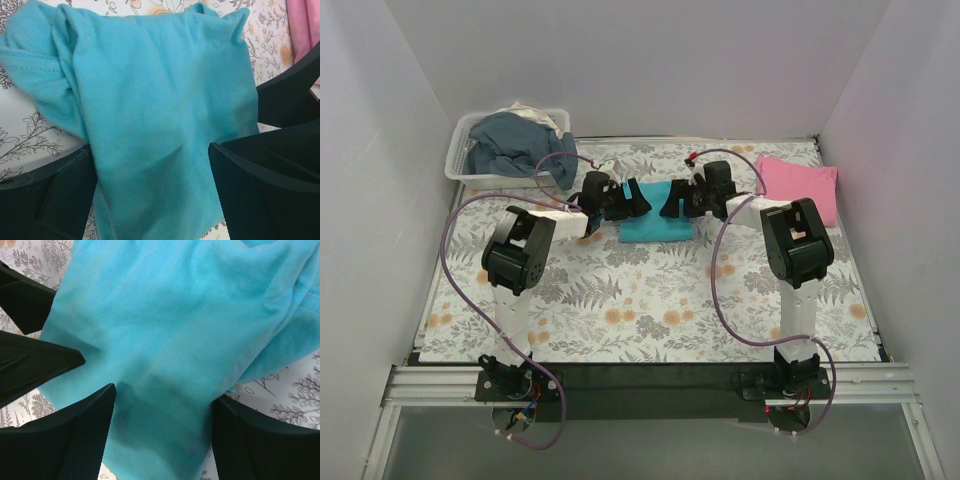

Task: Fold and stack the t-shirts
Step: Neatly place the folded tshirt to the corner

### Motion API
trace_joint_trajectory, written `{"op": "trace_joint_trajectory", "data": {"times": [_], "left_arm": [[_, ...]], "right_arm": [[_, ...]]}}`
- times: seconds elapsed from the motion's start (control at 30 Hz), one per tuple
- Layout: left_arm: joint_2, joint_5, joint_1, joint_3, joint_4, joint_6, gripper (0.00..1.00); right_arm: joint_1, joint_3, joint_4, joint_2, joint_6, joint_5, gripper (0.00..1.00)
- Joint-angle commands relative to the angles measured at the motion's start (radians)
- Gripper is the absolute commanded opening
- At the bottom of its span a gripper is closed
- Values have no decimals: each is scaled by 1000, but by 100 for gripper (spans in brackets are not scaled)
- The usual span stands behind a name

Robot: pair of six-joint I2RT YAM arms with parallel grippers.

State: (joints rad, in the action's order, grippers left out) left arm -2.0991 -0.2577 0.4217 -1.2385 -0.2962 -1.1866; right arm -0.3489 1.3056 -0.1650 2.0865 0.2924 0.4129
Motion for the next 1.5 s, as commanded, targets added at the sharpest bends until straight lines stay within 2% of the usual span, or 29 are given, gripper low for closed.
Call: {"op": "trace_joint_trajectory", "data": {"times": [0.0, 0.17, 0.27, 0.37, 0.4, 0.47, 0.5, 0.53, 0.57, 0.7, 0.87, 1.03, 1.47], "left_arm": [[24, -35, 19, 19, 42, -4, 78], [17, -41, 22, 16, 40, -2, 78], [13, -46, 23, 13, 40, 1, 77], [13, -49, 23, 11, 40, 2, 77], [14, -49, 23, 14, 40, 2, 77], [20, -46, 23, 17, 39, 2, 77], [25, -45, 23, 23, 39, 2, 78], [37, -43, 23, 27, 37, 2, 77], [45, -41, 23, 30, 38, 2, 77], [109, -15, 23, 48, 72, 18, 78], [286, 63, 14, 168, 92, 31, 79], [410, 61, -3, 278, 65, 10, 80], [461, 43, -26, 376, 31, 1, 80]], "right_arm": [[-42, 34, 59, 63, 10, -6, 64], [-65, 67, 73, 92, 8, -14, 63], [-67, 77, 82, 101, 5, -22, 55], [-68, 81, 91, 109, 1, -23, 42], [-68, 83, 94, 110, 1, -25, 32], [-68, 87, 99, 115, -4, -23, 21], [-67, 90, 105, 118, -6, -22, 9], [-68, 93, 108, 116, -9, -23, 3], [-68, 96, 111, 112, -21, -22, 1], [-61, 100, 125, 80, -61, -36, 1], [-27, 133, 156, 31, -97, -34, 1], [4, 173, 239, -14, -157, -78, 1], [152, 251, 400, -138, -274, -172, 1]]}}
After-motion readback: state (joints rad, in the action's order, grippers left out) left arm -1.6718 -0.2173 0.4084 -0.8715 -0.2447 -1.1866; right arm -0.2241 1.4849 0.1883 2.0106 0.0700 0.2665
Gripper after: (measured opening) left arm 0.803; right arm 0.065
